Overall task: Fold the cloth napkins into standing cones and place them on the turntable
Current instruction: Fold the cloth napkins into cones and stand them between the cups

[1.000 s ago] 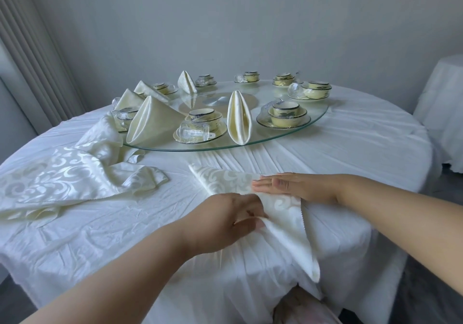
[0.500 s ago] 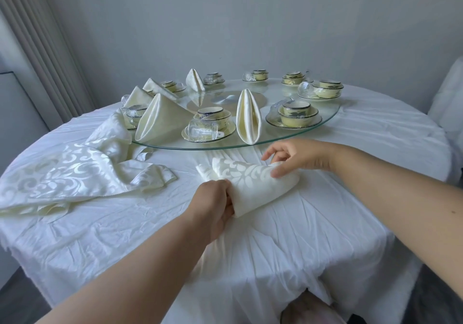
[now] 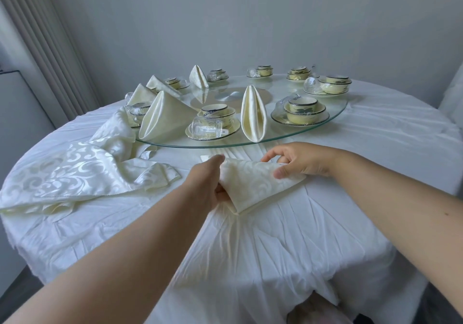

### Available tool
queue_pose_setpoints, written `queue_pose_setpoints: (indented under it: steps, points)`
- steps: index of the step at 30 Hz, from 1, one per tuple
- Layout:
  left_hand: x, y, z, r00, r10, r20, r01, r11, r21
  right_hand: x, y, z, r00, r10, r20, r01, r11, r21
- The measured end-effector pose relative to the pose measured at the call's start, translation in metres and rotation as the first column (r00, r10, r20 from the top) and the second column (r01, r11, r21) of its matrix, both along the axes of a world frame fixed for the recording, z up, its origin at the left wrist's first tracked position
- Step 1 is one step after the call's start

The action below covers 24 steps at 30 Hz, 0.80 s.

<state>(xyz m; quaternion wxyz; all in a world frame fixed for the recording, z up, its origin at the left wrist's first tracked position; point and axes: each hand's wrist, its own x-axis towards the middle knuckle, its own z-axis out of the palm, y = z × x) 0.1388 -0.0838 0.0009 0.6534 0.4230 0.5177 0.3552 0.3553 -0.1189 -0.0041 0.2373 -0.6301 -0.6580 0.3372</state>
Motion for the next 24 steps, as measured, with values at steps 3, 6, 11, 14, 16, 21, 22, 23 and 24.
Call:
queue_pose_setpoints:
  steps: [3,6,11,14,16,21,22,23,24]
  points:
    - [0.003,0.011,-0.008,0.993,0.092,-0.08,-0.091,0.996,0.016,0.0,0.0,-0.001,1.0,0.003,-0.016,-0.002,1.0,0.032]
    - [0.003,0.012,-0.017,0.988,0.13,-0.088,-0.13,0.991,0.015,0.006,-0.002,-0.009,0.995,-0.037,-0.088,0.045,0.995,0.084]
    - [0.005,0.017,-0.02,0.98,0.181,-0.08,-0.18,0.984,0.018,0.008,0.0,-0.012,0.995,-0.068,-0.074,0.077,0.988,0.134]
    - [0.007,0.019,-0.021,0.975,0.193,-0.108,-0.192,0.981,0.028,0.005,0.002,-0.013,0.994,-0.093,0.052,0.085,0.986,0.142]
    - [0.007,0.021,-0.021,0.974,0.186,-0.132,-0.183,0.983,0.032,0.002,0.004,-0.013,0.986,-0.113,0.119,0.096,0.986,0.136]
    - [0.006,0.025,-0.018,0.967,0.157,-0.202,-0.144,0.986,0.081,-0.004,0.003,-0.015,0.963,-0.125,0.24,0.092,0.986,0.142]
    - [0.003,0.026,-0.017,0.956,0.151,-0.25,-0.124,0.985,0.123,-0.004,0.002,-0.015,0.957,-0.133,0.259,0.096,0.984,0.151]
    - [-0.001,0.028,-0.018,0.929,0.154,-0.337,-0.092,0.977,0.194,-0.004,0.002,-0.016,0.952,-0.144,0.268,0.103,0.982,0.161]
    - [-0.005,0.03,-0.018,0.867,0.177,-0.465,-0.04,0.956,0.29,-0.004,0.001,-0.017,0.95,-0.157,0.27,0.113,0.978,0.173]
